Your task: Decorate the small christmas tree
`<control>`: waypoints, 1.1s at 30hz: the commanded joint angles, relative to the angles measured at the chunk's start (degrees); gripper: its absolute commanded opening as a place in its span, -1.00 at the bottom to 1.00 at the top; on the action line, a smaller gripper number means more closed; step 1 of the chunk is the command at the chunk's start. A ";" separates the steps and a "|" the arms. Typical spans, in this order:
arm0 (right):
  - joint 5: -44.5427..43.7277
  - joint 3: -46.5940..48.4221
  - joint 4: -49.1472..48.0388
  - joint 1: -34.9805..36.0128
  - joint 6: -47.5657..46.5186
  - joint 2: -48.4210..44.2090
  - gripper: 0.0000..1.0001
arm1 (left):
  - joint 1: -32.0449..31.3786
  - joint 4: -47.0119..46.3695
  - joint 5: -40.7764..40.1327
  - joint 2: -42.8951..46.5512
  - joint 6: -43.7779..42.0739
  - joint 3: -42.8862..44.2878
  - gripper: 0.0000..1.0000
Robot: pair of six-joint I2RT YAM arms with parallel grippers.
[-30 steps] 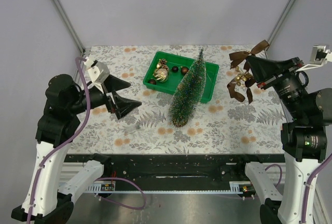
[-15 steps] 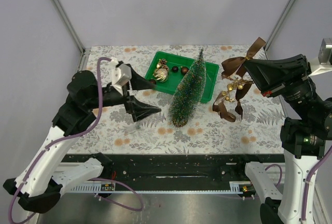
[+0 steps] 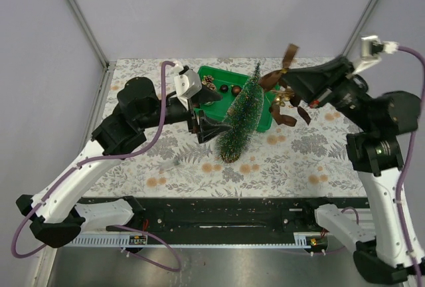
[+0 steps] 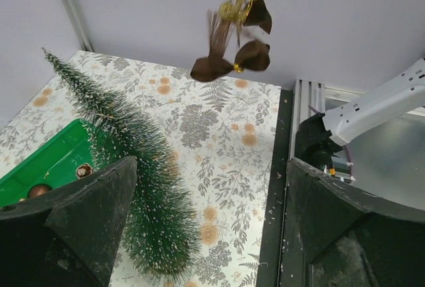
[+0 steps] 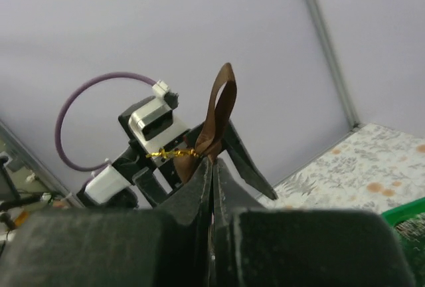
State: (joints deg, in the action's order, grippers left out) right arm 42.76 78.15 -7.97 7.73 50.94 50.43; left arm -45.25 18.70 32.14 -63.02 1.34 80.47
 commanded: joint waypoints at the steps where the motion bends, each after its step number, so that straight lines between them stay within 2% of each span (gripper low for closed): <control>1: -14.51 7.17 16.11 19.21 -20.05 5.28 -1.00 | -0.80 -3.93 -7.43 0.09 -0.99 0.05 0.98; 3: -18.40 8.51 17.90 22.50 -23.77 5.82 -1.00 | -1.24 -5.16 -9.19 1.14 -2.30 -1.62 0.98; 7: -18.51 8.34 17.20 22.77 -23.78 5.29 -1.00 | -1.50 -3.67 -8.41 2.12 -3.36 -2.68 0.98; 13: -17.27 4.82 13.25 24.70 -20.97 5.90 -1.00 | -3.60 -3.76 -1.30 0.89 -4.24 -4.62 0.98; 19: -20.88 3.06 11.31 30.67 -22.11 6.69 -1.00 | -6.60 -5.69 -4.01 -1.74 -6.88 -5.76 0.98; 23: -23.51 2.89 11.31 33.84 -23.42 6.61 -1.00 | -6.69 -7.53 -6.39 -2.80 -6.88 -5.67 0.88; 25: -24.48 2.36 10.87 34.63 -23.69 5.91 -1.00 | -6.69 -7.45 -6.74 -2.72 -7.49 -5.76 0.73; 26: -24.92 2.10 10.61 34.90 -23.69 5.38 -1.00 | -6.69 -7.19 -6.65 -2.46 -7.84 -5.76 0.59; 28: -25.53 1.48 10.60 35.25 -23.87 4.68 -1.00 | -6.69 -6.40 -6.48 -2.19 -8.46 -6.02 0.16; 29: -25.80 1.13 10.52 35.34 -23.95 4.32 -1.00 | -6.69 -6.05 -6.48 -1.76 -8.81 -6.37 -0.15; 30: -26.15 0.61 10.78 35.34 -24.22 3.80 -1.00 | -6.78 -5.96 -6.82 -1.32 -8.99 -6.81 -0.36; 32: -27.20 -0.45 12.18 35.43 -24.92 2.92 -1.00 | -6.60 -5.34 -7.79 -0.44 -9.69 -7.95 -0.56; 33: -28.25 -1.06 12.62 35.34 -25.36 2.39 -1.00 | -6.69 -5.08 -8.06 -0.26 -9.87 -8.30 -0.56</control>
State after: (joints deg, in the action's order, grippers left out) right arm 18.44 78.61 5.76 42.48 27.90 55.27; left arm -51.83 15.25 26.17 -65.76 -6.79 73.78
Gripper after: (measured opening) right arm 0.018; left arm 0.252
